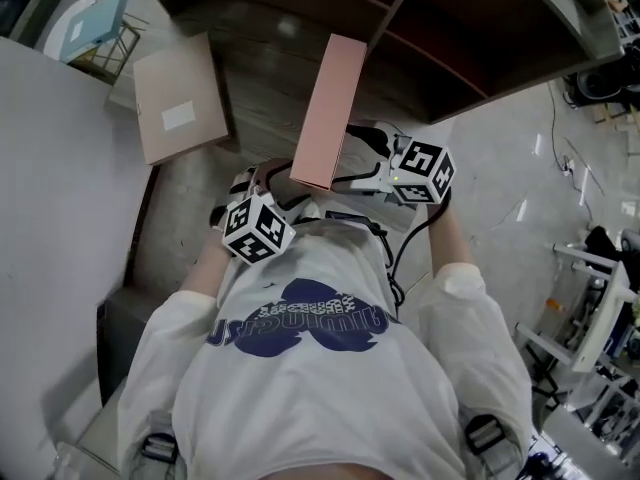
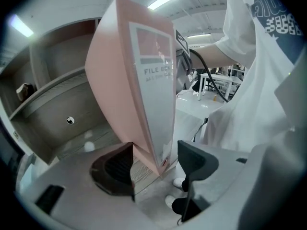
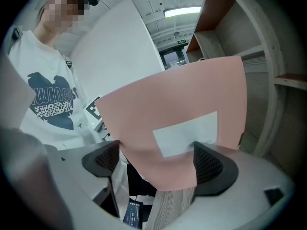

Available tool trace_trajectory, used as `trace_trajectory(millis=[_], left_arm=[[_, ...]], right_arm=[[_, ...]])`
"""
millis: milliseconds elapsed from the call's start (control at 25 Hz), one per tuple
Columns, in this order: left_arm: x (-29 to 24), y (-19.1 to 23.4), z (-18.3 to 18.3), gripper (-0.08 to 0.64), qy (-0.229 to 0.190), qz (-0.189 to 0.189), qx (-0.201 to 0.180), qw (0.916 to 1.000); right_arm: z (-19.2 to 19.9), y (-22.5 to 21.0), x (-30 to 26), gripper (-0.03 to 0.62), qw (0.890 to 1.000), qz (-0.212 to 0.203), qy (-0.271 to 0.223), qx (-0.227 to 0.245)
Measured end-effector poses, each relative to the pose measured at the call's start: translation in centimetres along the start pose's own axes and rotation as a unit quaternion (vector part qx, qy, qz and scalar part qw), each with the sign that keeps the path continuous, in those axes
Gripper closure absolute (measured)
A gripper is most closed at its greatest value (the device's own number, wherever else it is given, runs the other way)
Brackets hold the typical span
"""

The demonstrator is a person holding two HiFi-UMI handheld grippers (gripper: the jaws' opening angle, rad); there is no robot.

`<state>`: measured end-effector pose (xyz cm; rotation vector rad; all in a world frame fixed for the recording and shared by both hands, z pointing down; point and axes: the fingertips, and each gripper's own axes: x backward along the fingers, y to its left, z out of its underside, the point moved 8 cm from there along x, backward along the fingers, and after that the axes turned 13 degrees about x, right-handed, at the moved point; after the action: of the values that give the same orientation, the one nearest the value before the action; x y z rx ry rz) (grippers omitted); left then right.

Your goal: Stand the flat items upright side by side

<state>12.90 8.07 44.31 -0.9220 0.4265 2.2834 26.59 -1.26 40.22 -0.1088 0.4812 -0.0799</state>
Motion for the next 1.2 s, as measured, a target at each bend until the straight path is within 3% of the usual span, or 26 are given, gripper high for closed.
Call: trace_trajectory(millis=[200, 320, 640, 960, 1200], left_arm=[[-0.5, 0.2, -0.4, 0.264, -0.014, -0.015, 0.034, 0.9992], [-0.5, 0.6, -0.7, 0.268, -0.018, -0.018, 0.035, 0.9991], [-0.6, 3.5, -1.0, 0.268, -0.009, 0.014, -0.003, 0.9999], [-0.4, 7.5, -1.6, 0.268, 0.001, 0.071, -0.058, 0.9958], [-0.4, 10.9, -2.2, 0.268, 0.003, 0.082, -0.084, 0.9931]], right_arm=[[0.5, -0.3, 0.0, 0.138, 1.0, -0.002, 0.0, 0.004], [0.7, 0.1, -0.1, 0.138, 1.0, 0.002, -0.001, -0.005], [1.0, 0.1, -1.4, 0.138, 0.996, 0.074, -0.02, -0.04], [-0.4, -1.7, -3.4, 0.138, 0.992, 0.102, -0.037, -0.069], [-1.3, -3.6, -4.6, 0.138, 0.985, 0.138, -0.053, -0.084]])
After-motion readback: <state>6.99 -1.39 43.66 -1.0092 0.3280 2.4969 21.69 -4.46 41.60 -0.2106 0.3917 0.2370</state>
